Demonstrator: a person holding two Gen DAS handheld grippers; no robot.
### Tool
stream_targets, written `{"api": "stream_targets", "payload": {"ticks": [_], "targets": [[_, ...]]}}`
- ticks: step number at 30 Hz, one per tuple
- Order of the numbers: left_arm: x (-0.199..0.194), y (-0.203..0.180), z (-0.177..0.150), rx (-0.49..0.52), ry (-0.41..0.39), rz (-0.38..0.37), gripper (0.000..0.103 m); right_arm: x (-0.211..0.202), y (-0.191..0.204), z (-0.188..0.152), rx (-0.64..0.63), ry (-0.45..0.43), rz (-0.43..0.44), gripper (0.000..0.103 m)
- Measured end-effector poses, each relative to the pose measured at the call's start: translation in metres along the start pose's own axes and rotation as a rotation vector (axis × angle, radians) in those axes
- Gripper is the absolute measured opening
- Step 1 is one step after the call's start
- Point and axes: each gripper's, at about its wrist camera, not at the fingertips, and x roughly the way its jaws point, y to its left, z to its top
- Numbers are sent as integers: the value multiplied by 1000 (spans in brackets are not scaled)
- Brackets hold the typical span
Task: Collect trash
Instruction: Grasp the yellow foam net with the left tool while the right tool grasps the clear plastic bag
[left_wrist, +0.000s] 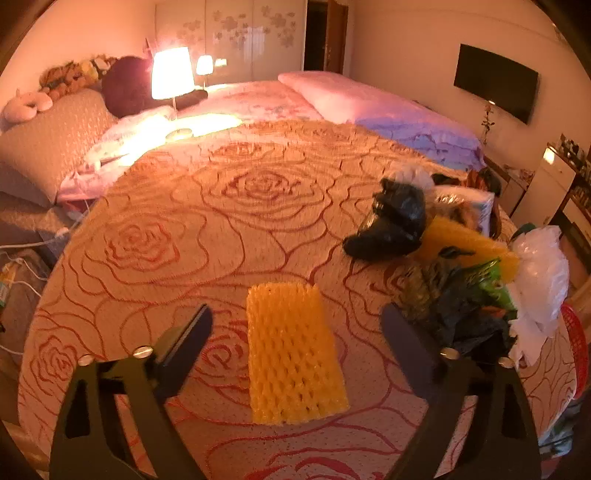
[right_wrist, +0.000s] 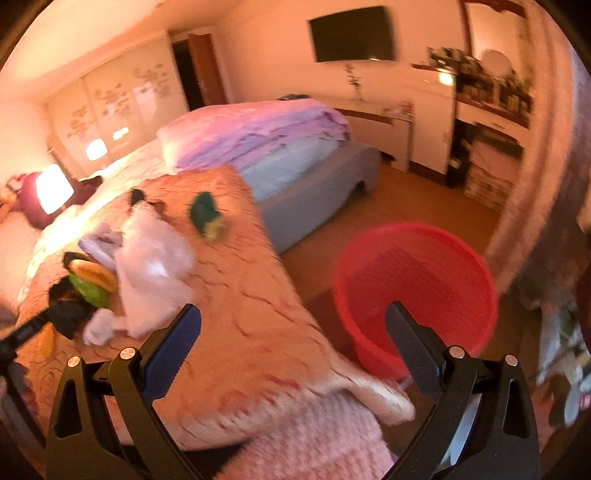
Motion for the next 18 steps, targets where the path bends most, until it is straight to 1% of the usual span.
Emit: {"api": "stream_targets", "payload": {"ticks": [1, 3, 6, 8, 9, 10, 11, 12, 14, 17, 18], "targets": [[1, 0, -1, 0, 5, 2, 80, 3, 6, 5, -16, -2, 13, 96], [2, 1, -2, -1, 9, 5, 78, 12, 22, 16, -49, -6, 53, 96], [6, 5, -3, -14, 24, 0, 68, 27, 48, 28, -80, 10, 110, 96], [6, 7, -3, -14, 21, 3, 58, 34, 59, 32, -95, 24, 131, 96], [5, 8, -3, -16, 21, -1, 55, 39, 66, 34, -110, 32, 141, 96], [5, 9, -2, -19, 22, -11, 48, 42, 74, 35, -126, 38, 144, 96], [4, 10, -1, -24, 24, -20, 44, 45, 79, 35, -141, 43, 145, 96], [3, 11, -1, -29, 24, -28, 43, 49, 87, 35, -163, 48, 148, 96], [3, 13, 0, -33, 24, -37, 37, 59, 96, 36, -194, 63, 147, 96], [1, 15, 1, -39, 21, -52, 33, 71, 101, 33, -198, 90, 139, 96], [1, 15, 2, -41, 19, -57, 32, 74, 102, 33, -195, 98, 141, 94]]}}
